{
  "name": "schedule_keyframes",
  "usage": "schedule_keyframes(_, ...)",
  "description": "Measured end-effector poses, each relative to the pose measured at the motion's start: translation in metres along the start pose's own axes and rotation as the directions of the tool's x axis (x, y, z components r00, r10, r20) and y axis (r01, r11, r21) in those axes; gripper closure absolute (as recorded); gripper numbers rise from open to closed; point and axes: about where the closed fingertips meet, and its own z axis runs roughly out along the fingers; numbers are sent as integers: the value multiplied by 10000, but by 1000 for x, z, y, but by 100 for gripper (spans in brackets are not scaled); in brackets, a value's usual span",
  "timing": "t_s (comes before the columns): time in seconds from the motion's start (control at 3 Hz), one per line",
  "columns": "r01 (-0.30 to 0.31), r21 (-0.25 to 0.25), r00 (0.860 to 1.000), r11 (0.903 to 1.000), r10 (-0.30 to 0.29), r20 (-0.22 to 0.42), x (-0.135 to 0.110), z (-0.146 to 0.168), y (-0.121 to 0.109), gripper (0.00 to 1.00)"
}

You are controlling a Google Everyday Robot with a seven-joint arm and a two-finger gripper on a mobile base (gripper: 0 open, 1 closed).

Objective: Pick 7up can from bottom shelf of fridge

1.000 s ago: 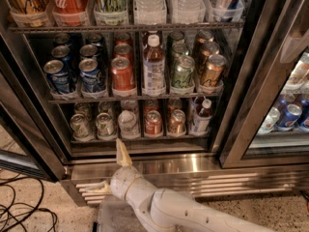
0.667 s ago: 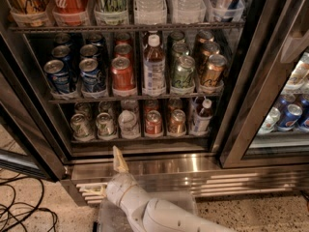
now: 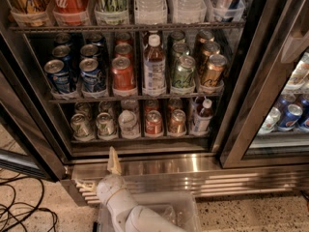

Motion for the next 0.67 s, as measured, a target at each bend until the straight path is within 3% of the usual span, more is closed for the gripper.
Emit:
schedule_keyframes(0.33, 41, 1065, 10000, 9943, -41, -1, 8, 9, -12, 13)
schedule_keyframes(0.67, 70, 1750, 9999, 9846, -96, 136, 9, 14, -21, 18)
